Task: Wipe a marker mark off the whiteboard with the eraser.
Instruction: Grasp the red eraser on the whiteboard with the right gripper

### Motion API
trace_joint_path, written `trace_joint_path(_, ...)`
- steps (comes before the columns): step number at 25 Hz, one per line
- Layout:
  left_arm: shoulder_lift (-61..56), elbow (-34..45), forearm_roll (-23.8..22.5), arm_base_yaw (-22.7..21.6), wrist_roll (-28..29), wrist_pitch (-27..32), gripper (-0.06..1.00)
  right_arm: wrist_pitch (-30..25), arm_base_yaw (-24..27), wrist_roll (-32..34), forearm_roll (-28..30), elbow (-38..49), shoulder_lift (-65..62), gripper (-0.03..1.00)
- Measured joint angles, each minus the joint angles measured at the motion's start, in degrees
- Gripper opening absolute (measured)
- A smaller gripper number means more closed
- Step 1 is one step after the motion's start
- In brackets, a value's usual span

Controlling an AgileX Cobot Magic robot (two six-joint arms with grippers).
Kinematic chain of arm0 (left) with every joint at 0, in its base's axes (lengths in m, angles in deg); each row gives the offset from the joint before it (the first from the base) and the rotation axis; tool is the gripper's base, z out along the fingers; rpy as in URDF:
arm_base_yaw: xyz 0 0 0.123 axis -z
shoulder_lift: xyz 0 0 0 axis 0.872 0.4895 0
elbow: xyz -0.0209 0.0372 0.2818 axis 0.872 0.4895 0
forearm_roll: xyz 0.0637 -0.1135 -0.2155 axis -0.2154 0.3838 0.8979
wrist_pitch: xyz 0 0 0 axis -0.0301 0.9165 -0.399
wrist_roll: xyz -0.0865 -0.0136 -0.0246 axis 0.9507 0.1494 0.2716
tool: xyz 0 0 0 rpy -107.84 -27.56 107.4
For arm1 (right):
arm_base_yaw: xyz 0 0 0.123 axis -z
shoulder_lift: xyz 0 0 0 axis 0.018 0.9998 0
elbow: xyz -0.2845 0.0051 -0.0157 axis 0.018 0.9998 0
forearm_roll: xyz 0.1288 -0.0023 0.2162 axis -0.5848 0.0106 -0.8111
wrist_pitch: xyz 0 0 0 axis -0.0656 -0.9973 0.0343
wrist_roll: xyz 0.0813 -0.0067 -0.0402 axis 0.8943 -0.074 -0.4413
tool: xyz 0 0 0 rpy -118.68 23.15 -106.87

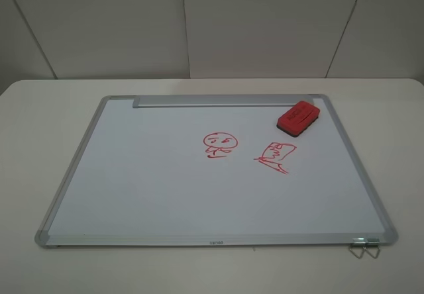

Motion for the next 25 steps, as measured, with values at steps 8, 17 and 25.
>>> trace_joint_path(8, 0.0, 0.0, 0.0, 0.0, 0.0, 0.0, 0.78, 0.0, 0.0, 0.0, 0.0, 0.0, 0.0, 0.75)
trace_joint_path(17, 0.0, 0.0, 0.0, 0.0, 0.0, 0.0, 0.78, 0.0, 0.0, 0.0, 0.0, 0.0, 0.0, 0.75)
trace_joint_path(25, 0.0, 0.0, 0.0, 0.0, 0.0, 0.0, 0.78, 0.0, 0.0, 0.0, 0.0, 0.0, 0.0, 0.75)
